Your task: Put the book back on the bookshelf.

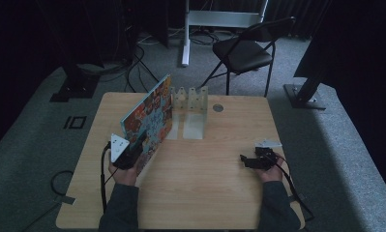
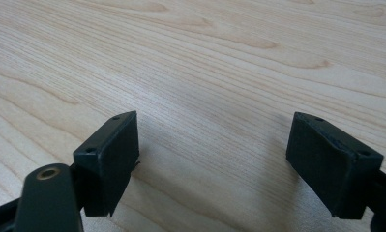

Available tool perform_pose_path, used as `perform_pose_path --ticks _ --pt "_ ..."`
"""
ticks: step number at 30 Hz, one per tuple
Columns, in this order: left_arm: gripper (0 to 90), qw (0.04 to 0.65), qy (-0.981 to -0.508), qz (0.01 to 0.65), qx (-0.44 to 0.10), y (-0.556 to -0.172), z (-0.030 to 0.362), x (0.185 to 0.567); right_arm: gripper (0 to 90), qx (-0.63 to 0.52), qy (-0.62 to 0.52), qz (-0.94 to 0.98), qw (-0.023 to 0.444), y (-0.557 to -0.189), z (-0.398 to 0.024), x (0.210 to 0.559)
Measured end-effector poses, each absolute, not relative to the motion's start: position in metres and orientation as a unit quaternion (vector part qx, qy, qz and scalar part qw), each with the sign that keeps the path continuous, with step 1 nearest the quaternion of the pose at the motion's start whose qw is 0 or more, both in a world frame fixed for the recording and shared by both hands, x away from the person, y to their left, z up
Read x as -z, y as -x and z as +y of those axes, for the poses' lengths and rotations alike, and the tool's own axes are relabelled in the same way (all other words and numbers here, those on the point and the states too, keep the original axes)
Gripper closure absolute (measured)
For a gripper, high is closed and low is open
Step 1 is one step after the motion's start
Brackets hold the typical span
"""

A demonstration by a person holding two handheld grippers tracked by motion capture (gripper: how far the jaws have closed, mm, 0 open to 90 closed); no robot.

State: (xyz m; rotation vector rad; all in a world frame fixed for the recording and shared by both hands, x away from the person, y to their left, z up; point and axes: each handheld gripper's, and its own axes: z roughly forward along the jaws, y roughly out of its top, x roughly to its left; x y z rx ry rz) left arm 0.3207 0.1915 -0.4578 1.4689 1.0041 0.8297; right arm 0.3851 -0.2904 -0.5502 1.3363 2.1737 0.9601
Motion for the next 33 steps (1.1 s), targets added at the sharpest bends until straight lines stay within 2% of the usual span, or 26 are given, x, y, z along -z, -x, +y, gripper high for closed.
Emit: perform_pose_path --ticks 33 --pt "81.0 0.547 -0.608 0.435 -0.376 -0.3306 0.1865 0.4556 18.9 -0.345 -0.479 0.780 0.206 -0.3852 -0.2904 0.5502"
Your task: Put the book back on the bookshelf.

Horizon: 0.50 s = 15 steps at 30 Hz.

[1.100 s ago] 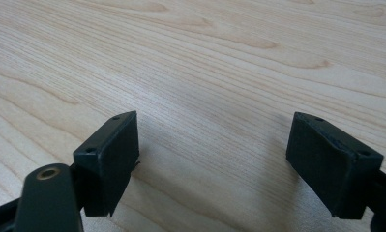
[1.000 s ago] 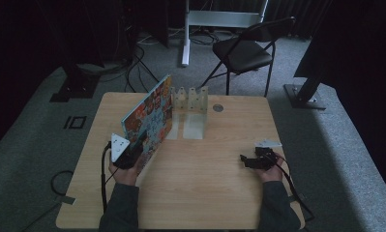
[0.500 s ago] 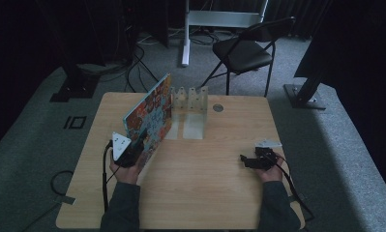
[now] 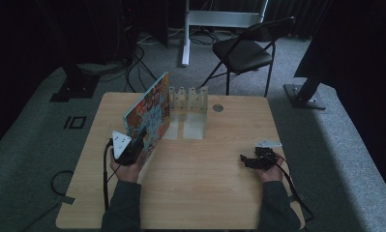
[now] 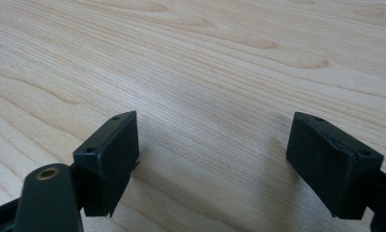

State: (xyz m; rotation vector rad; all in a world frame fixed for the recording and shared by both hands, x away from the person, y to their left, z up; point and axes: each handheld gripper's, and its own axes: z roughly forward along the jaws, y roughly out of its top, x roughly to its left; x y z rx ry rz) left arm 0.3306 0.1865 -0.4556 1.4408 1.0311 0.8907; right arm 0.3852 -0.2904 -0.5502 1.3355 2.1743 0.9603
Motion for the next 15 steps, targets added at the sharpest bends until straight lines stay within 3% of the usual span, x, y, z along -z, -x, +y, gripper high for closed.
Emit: perform_pose_path --ticks 15 --pt "81.0 0.544 -0.592 0.446 -0.392 -0.3376 0.1799 0.4537 18.8 -0.345 -0.479 0.781 0.206 -0.3852 -0.2904 0.5503"
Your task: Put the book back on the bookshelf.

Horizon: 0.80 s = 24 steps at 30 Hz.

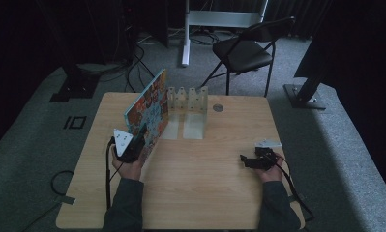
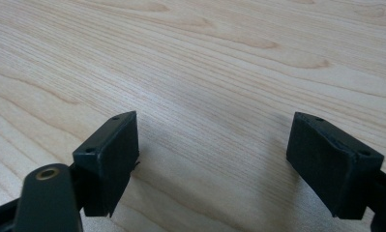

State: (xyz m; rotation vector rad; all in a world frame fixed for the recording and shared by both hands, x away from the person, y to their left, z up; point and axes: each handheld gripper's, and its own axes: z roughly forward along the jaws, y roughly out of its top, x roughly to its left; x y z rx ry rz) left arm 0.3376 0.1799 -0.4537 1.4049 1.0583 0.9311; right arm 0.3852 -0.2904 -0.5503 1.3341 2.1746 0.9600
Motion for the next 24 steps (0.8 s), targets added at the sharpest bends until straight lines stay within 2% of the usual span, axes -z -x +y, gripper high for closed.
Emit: perform_pose_path --ticks 24 --pt "81.1 0.536 -0.578 0.451 -0.419 -0.349 0.165 0.456 18.6 -0.345 -0.479 0.781 0.205 -0.385 -0.290 0.550"
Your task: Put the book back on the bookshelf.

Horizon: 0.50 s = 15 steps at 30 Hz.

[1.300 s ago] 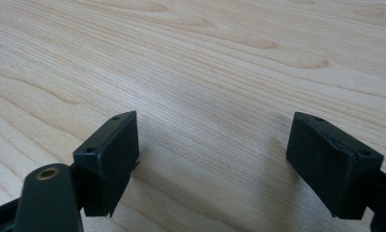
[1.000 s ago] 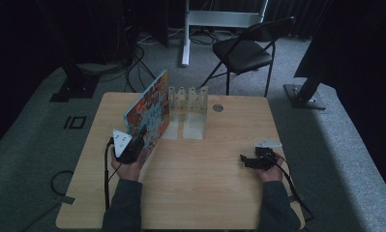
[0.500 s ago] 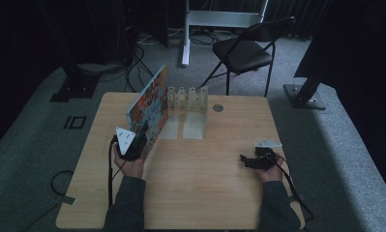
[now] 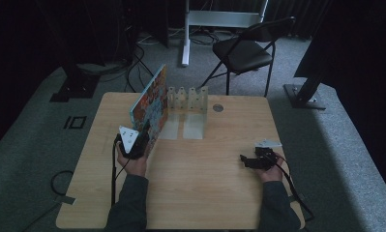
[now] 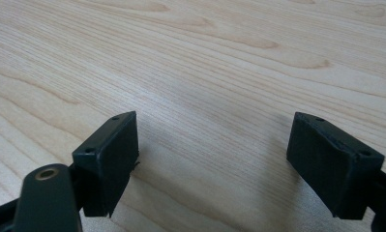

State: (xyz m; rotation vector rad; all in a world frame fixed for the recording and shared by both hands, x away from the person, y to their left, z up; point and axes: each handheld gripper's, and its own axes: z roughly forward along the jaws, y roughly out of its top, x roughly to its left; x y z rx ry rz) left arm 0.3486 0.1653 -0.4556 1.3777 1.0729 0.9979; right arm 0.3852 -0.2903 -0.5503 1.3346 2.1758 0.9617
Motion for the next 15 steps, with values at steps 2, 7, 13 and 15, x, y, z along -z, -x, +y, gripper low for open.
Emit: perform_pose_path --ticks 2,7,13,15 --pt "81.0 0.536 -0.577 0.450 -0.421 -0.3488 0.1642 0.4564 18.6 -0.345 -0.479 0.781 0.206 -0.3852 -0.2903 0.5503" --pt "81.1 0.532 -0.577 0.449 -0.427 -0.3504 0.1605 0.4571 18.5 -0.345 -0.479 0.781 0.205 -0.3851 -0.2903 0.5502" --pt "81.0 0.523 -0.582 0.448 -0.433 -0.3525 0.1571 0.4597 18.5 -0.345 -0.479 0.781 0.205 -0.3851 -0.2903 0.5502" --pt "81.0 0.522 -0.580 0.450 -0.434 -0.3531 0.1560 0.4610 18.5 -0.345 -0.479 0.781 0.205 -0.3851 -0.2903 0.5502"
